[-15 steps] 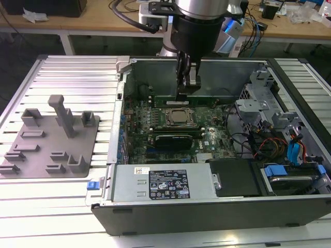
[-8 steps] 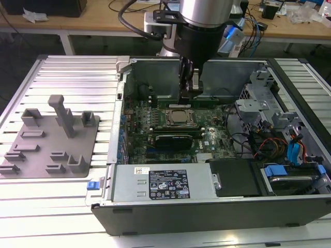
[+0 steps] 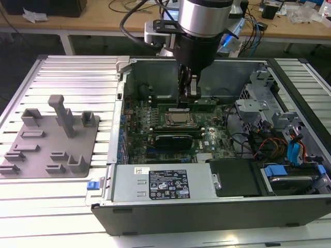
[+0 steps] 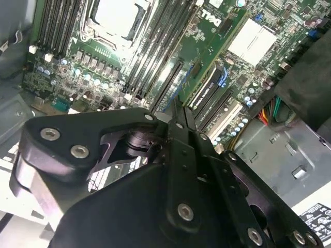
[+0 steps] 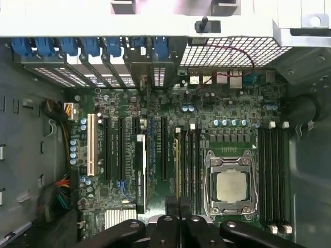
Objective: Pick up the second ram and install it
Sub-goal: 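Pick up the second ram and move it above second insertion slot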
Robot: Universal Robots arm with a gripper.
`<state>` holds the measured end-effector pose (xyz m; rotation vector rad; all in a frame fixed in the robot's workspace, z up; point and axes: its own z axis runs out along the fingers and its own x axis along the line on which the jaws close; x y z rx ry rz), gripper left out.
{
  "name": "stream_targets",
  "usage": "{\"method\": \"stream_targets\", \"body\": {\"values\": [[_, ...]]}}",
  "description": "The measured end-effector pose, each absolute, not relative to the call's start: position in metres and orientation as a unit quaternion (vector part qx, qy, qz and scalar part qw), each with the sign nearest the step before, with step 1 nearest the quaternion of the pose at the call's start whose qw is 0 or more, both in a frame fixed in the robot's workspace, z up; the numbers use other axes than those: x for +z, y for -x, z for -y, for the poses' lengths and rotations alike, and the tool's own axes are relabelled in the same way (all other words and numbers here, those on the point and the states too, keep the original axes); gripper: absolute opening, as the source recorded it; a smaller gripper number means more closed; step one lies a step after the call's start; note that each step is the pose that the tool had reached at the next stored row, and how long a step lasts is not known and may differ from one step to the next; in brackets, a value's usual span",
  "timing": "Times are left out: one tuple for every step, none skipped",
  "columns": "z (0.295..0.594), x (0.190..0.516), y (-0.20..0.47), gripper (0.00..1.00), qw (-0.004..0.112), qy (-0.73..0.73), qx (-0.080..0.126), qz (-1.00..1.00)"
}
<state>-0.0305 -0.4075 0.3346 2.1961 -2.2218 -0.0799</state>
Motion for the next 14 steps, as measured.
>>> {"method": "stream_targets", "body": {"values": [[0.407,0.332,0.030,0.09,0.008,-0.703,-0.026,0.711],[0.406,0.330,0.031,0.09,0.008,-0.703,-0.026,0.711],[0.403,0.327,0.030,0.09,0.008,-0.703,-0.026,0.711],[0.398,0.324,0.030,0.09,0.008,-0.703,-0.026,0.711],[0.395,0.323,0.030,0.09,0.008,-0.703,-0.026,0.711],[0.393,0.323,0.030,0.09,0.008,-0.703,-0.026,0.711],[0.391,0.322,0.030,0.09,0.008,-0.703,-0.026,0.711],[0.387,0.321,0.030,0.09,0.008,-0.703,-0.026,0.711],[0.385,0.321,0.030,0.09,0.008,-0.703,-0.026,0.711],[0.384,0.320,0.030,0.09,0.008,-0.703,-0.026,0.711],[0.383,0.319,0.030,0.09,0.008,-0.703,-0.026,0.711],[0.382,0.319,0.030,0.09,0.008,-0.703,-0.026,0.711],[0.382,0.319,0.030,0.09,0.008,-0.703,-0.026,0.711],[0.382,0.319,0.030,0.09,0.008,-0.703,-0.026,0.711]]}}
